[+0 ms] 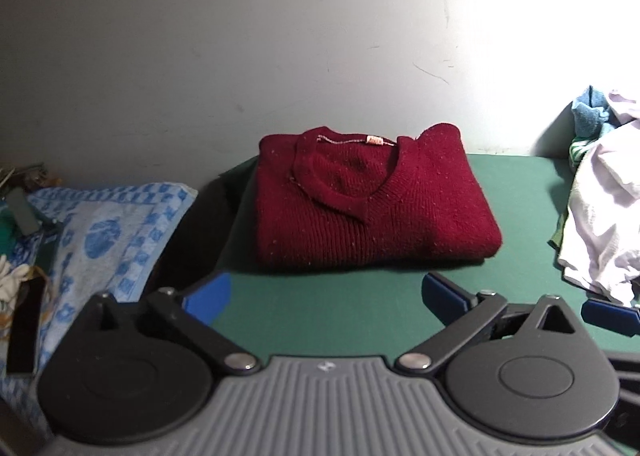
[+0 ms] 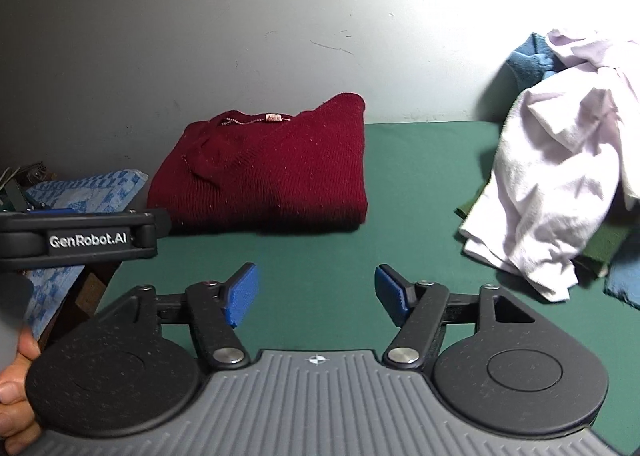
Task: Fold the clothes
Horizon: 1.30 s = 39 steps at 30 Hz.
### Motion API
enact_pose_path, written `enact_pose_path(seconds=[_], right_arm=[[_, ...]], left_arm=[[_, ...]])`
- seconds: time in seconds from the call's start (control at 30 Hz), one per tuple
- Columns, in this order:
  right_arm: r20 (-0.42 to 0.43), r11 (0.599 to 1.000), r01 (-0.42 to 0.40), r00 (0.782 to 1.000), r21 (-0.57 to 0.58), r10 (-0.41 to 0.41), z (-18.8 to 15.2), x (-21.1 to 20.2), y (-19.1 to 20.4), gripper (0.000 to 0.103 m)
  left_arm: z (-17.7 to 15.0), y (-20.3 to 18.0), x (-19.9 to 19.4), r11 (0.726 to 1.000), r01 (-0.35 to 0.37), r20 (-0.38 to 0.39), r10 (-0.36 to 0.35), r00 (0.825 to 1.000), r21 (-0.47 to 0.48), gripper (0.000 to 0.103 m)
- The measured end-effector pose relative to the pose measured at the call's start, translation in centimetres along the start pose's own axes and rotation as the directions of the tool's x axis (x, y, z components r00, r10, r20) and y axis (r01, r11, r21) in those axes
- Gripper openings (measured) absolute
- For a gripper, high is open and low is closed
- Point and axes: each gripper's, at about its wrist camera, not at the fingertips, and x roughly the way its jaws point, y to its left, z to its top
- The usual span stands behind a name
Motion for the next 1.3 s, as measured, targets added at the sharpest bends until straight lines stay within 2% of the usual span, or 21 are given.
enact_pose_path(seconds=[0.23,0.43,0.63,0.87,1.0,1.17,1.3], right_arm=[[0.003,1.0,0.024,1.0,0.015,-0.024,-2.0,-2.7,0.6,0.084],[-0.004,0.999,0.044,0.999,0.0,-0.044,-3.3,-3.8,1.2,0.085],[-0.009,0.998,0.056,0.998,-0.022,-0.056,-4.4,-5.4,2.1,0.086],[0.0,0.999,0.035,0.999,-0.022,-0.035,-6.2,-7.4,2.3,0.089],[-0.035,1.0,0.017,0.999,-0.025,-0.018,-7.0,-8.1,2.3,0.09],[-0.028,0.998,-0.011,1.0,-0.058,0.01,-8.3,-9.7,2.3,0.09],[-0.046,0.997,-0.047,0.998,-0.067,0.044,-9.0,-10.6,1.7,0.09]], left_arm=[[-2.5,-0.4,-3.0,0.999,-0.033,-0.006,0.033,0.999,-0.001,0.102],[-4.5,-0.1,-4.4,1.0,-0.017,-0.026,0.017,1.0,0.009,0.102],[-6.2,0.6,-6.4,0.999,-0.033,-0.025,0.033,0.999,0.003,0.102],[-8.2,1.0,-9.2,0.998,-0.06,-0.004,0.06,0.998,-0.004,0.102],[-9.4,0.9,-11.1,0.997,-0.078,0.013,0.078,0.997,0.007,0.102],[-11.1,0.3,-13.3,0.996,-0.09,0.009,0.09,0.996,-0.018,0.102],[-12.2,-0.1,-14.7,0.99,-0.134,0.0,0.134,0.991,-0.054,0.102]])
